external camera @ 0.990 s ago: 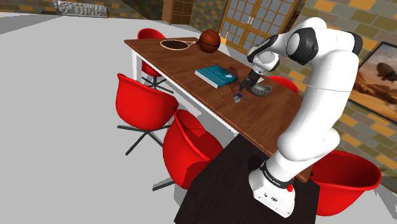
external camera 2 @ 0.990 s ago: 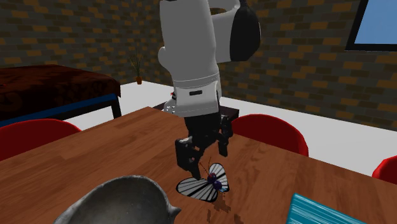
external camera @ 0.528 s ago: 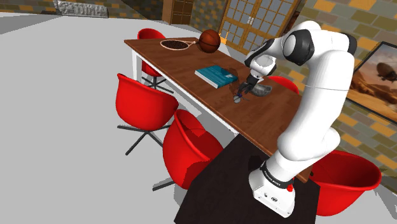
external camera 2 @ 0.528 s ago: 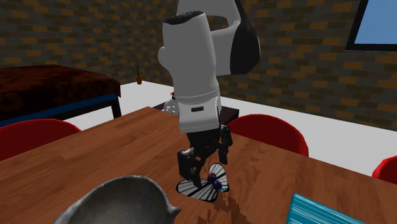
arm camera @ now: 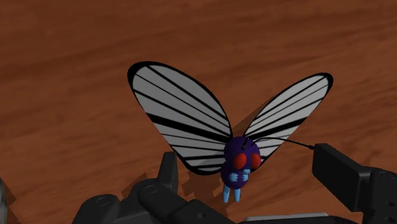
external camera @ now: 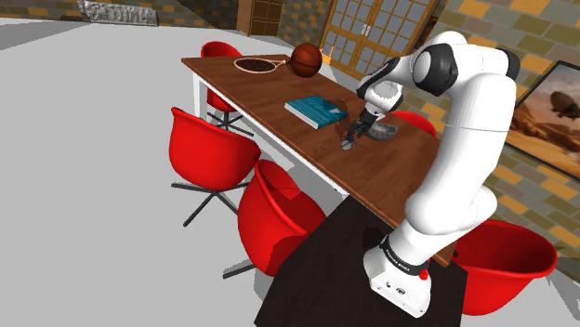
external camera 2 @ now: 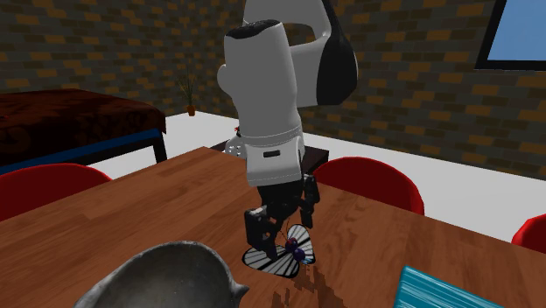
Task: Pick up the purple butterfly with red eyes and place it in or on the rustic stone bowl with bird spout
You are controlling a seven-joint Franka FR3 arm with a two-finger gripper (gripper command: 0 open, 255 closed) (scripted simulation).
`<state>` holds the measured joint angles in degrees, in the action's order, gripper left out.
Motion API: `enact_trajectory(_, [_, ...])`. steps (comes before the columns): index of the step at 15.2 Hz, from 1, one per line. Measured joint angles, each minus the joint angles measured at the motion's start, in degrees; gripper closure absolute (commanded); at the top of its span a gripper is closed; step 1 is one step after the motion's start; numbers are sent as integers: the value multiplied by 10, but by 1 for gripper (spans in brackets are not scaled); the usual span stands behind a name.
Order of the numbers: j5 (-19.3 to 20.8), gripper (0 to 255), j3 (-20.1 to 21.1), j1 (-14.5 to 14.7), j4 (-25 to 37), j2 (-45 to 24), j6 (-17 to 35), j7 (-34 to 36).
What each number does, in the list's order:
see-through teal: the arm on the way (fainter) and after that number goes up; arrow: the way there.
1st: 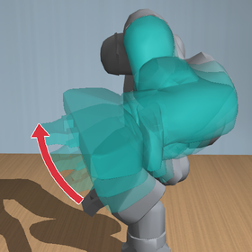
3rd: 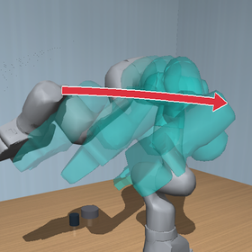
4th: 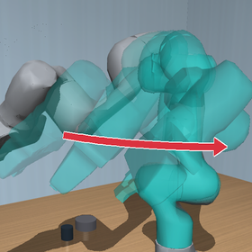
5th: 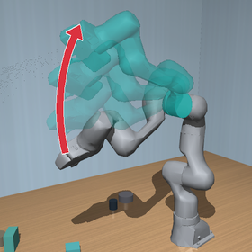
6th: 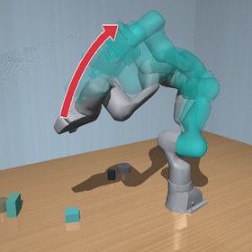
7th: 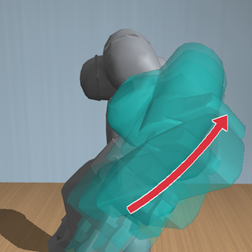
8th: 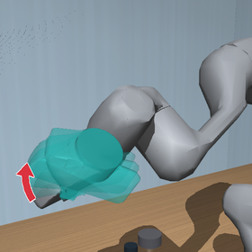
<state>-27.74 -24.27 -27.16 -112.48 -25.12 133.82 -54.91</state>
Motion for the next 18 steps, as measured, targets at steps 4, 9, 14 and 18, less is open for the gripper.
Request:
enact_trajectory(4, [0, 255, 0, 0, 0, 0, 0, 0])
enact_trajectory(9, [0, 255, 0, 0, 0, 0, 0, 0])
enact_trajectory(14, [12, 255, -6, 4, 4, 15, -16, 10])
enact_trajectory(18, [28, 255, -15, 10, 4, 37, -35, 23])
